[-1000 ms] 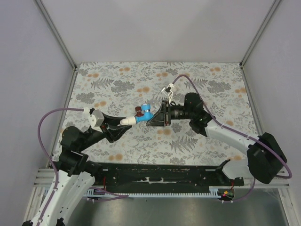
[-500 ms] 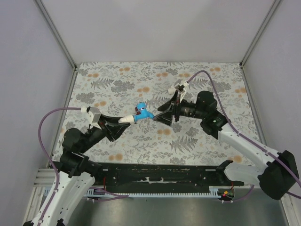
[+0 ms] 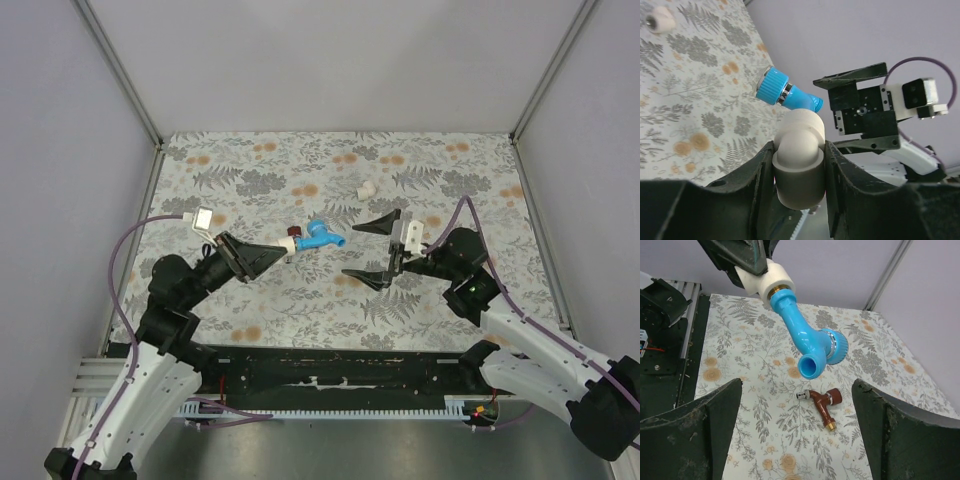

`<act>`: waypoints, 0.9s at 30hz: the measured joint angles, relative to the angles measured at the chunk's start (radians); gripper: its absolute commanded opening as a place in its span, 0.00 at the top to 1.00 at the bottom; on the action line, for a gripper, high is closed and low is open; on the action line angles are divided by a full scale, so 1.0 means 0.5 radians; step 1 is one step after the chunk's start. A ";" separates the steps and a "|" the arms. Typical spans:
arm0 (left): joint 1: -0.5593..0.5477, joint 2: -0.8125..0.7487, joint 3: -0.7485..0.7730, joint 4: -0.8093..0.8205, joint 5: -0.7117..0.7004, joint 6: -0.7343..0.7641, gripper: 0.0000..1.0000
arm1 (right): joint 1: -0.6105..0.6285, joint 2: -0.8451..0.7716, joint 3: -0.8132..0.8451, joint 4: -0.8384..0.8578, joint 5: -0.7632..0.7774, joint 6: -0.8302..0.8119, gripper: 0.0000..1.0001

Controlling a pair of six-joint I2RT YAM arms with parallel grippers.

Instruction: Install the water faucets

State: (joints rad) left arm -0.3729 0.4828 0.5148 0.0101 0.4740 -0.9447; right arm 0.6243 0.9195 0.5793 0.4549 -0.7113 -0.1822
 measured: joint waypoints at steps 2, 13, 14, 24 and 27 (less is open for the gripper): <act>0.000 0.024 -0.013 0.088 0.038 -0.133 0.98 | 0.000 0.000 0.001 0.016 -0.034 -0.065 0.02; 0.000 0.177 -0.040 0.368 0.249 -0.533 0.98 | 0.000 0.142 0.028 0.240 -0.146 -0.156 0.05; 0.000 0.184 -0.040 0.374 0.261 -0.545 0.98 | 0.000 0.171 0.039 0.265 -0.164 -0.147 0.07; 0.000 0.233 -0.040 0.467 0.329 -0.595 0.98 | 0.000 0.365 0.195 0.392 -0.296 0.105 0.35; 0.000 0.247 -0.040 0.484 0.360 -0.593 0.98 | -0.002 0.394 0.201 0.417 -0.295 0.237 0.54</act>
State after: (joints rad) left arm -0.3729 0.6064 0.4946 0.2523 0.6540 -1.2411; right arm 0.6235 1.1168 0.6800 0.6632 -0.8589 -0.0635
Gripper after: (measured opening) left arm 0.447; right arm 0.624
